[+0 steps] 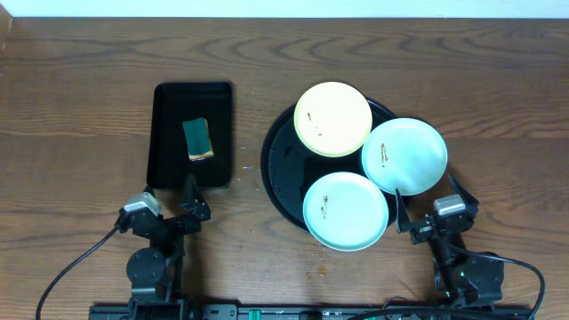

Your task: Clean dirty plates on tray and stack at the side

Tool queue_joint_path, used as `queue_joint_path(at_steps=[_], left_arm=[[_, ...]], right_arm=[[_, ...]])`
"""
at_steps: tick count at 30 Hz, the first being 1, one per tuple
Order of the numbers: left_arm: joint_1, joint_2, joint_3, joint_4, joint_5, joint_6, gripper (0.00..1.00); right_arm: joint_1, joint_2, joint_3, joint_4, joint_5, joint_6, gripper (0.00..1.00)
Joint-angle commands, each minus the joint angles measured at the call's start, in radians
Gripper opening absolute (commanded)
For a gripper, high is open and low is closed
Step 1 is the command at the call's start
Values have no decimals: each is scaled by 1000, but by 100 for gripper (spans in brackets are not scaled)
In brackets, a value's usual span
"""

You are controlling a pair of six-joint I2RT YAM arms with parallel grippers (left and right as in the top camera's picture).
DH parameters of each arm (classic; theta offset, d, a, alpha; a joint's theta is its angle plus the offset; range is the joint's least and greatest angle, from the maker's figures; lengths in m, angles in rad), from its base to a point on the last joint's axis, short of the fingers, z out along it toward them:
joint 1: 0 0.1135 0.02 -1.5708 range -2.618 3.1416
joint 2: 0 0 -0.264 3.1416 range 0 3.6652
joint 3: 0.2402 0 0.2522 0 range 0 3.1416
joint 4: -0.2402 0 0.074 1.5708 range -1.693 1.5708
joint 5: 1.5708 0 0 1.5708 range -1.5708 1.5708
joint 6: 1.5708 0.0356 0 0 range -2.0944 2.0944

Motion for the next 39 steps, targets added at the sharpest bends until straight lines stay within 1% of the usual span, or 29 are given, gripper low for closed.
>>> queue_joint_path(at_steps=[1, 9, 12, 16, 19, 21, 23, 26, 30, 33, 36, 39], left_arm=[[4, -6, -14, -46, -13, -2, 96], [4, -6, -14, -46, -13, -2, 96], [4, -6, -14, -46, -13, -2, 96], [4, -6, -14, -46, -13, -2, 96], [4, -6, -14, -46, -13, -2, 96], [4, -6, -14, -46, -13, -2, 96], [4, -6, -14, -46, -13, -2, 96], [4, -6, -14, -46, -13, -2, 96], [4, -6, -14, -46, -13, -2, 96], [4, -6, -14, -46, -13, -2, 96], [4, -6, -14, -46, -13, -2, 96], [4, -6, -14, -46, -13, -2, 96]], right_arm=[[-13, -4, -1, -4, 2, 10, 99], [-13, -4, -1, 32, 2, 10, 99], [-13, -4, -1, 18, 3, 9, 99], [-13, -4, -1, 37, 42, -8, 99], [-14, -4, 1, -11, 71, -11, 99], [-15, 7, 8, -34, 131, 11, 99], [-16, 34, 45, -76, 144, 59, 99], [-16, 99, 184, -239, 125, 179, 99], [-16, 250, 426, -464, 98, 177, 99], [-16, 420, 640, -651, 61, 168, 99], [-16, 619, 860, -814, -44, 176, 99], [-16, 860, 1116, -993, -188, 175, 99]])
